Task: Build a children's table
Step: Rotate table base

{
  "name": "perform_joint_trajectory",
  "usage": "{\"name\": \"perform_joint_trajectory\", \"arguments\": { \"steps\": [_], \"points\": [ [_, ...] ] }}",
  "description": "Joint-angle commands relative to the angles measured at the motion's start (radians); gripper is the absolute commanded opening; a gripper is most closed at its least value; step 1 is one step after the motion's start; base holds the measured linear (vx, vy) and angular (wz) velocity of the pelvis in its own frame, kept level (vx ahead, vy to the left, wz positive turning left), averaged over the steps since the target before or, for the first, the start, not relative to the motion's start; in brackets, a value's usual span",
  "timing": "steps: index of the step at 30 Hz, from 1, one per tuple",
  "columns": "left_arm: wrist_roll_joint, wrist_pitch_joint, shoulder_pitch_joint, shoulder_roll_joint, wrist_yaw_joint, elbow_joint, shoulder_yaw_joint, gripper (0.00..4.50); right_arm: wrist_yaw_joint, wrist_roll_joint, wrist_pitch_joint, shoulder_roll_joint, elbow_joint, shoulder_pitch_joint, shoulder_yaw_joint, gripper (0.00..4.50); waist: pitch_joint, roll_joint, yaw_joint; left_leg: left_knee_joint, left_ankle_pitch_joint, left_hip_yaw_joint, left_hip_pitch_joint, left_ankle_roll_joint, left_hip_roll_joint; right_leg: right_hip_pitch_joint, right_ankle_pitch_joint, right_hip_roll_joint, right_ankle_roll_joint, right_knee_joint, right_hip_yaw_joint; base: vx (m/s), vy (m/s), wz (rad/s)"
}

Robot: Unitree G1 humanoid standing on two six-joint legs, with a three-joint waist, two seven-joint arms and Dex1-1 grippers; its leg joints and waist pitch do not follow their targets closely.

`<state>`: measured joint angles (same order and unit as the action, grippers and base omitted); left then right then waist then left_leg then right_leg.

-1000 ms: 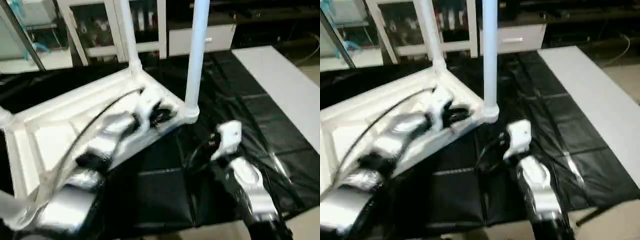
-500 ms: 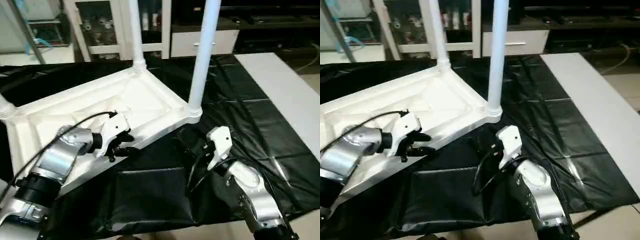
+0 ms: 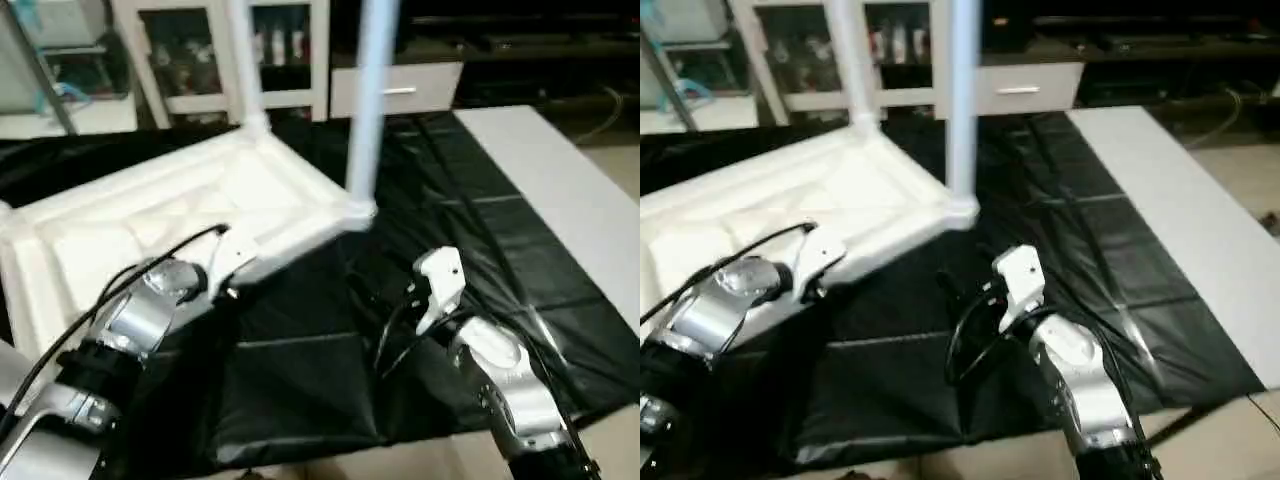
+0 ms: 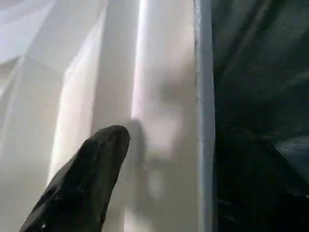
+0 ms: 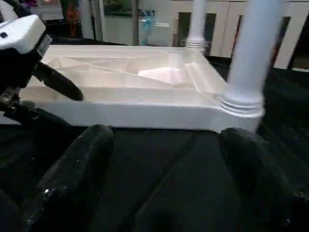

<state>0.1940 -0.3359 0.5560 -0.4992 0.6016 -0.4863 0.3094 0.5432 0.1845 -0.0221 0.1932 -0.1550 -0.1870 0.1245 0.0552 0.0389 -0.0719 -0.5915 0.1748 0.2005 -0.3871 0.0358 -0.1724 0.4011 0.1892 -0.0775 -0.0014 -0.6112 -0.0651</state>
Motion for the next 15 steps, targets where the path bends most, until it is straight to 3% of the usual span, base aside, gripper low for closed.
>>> {"name": "perform_joint_trajectory", "arguments": {
  "steps": [1,6,9,13,14,15],
  "points": [
    [0.044,0.014,0.000,-0.005,-0.067,-0.053,-0.002,3.90,-0.002,-0.007,-0.011,0.001,0.024,0.000,-0.005,3.82,-0.059,-0.009,-0.005,0.080,0.325,-0.042,0.025,-0.004,-0.059,-0.028,0.395,-0.081,-0.138,0.099,0.054,0.000,0.000,0.00],
    [0.063,0.110,0.008,0.041,-0.166,-0.117,-0.029,4.34,-0.002,-0.009,-0.005,0.002,0.014,-0.004,-0.003,3.82,-0.059,-0.011,-0.009,0.080,0.320,-0.041,0.024,-0.010,-0.060,-0.026,0.382,-0.079,-0.135,0.100,0.053,0.000,0.000,0.00],
    [0.072,0.158,0.007,0.056,-0.237,-0.148,-0.030,4.48,-0.003,-0.010,-0.004,0.002,0.010,-0.006,-0.003,3.82,-0.060,-0.012,-0.014,0.080,0.319,-0.042,0.023,-0.010,-0.060,-0.026,0.378,-0.079,-0.131,0.099,0.053,0.000,0.000,0.00],
    [0.031,0.252,-0.020,0.091,-0.357,-0.162,-0.093,4.48,-0.001,-0.011,-0.001,0.002,0.010,-0.003,0.000,3.82,-0.061,-0.012,-0.017,0.079,0.324,-0.043,0.022,-0.010,-0.059,-0.027,0.385,-0.081,-0.127,0.102,0.051,0.000,0.000,0.00],
    [-0.065,0.402,-0.090,0.146,-0.391,-0.073,-0.187,4.48,0.005,-0.005,0.003,0.000,0.020,0.008,0.001,3.82,-0.063,-0.008,-0.018,0.078,0.319,-0.046,0.019,-0.009,-0.061,-0.030,0.364,-0.084,-0.132,0.099,0.051,0.000,0.000,0.00],
    [-0.116,0.476,-0.126,0.176,-0.402,-0.025,-0.237,4.48,0.007,-0.001,0.005,-0.002,0.026,0.013,0.001,3.82,-0.065,-0.007,-0.017,0.077,0.310,-0.048,0.012,-0.011,-0.065,-0.038,0.330,-0.090,-0.152,0.095,0.049,0.000,0.000,0.00]
  ]
}}
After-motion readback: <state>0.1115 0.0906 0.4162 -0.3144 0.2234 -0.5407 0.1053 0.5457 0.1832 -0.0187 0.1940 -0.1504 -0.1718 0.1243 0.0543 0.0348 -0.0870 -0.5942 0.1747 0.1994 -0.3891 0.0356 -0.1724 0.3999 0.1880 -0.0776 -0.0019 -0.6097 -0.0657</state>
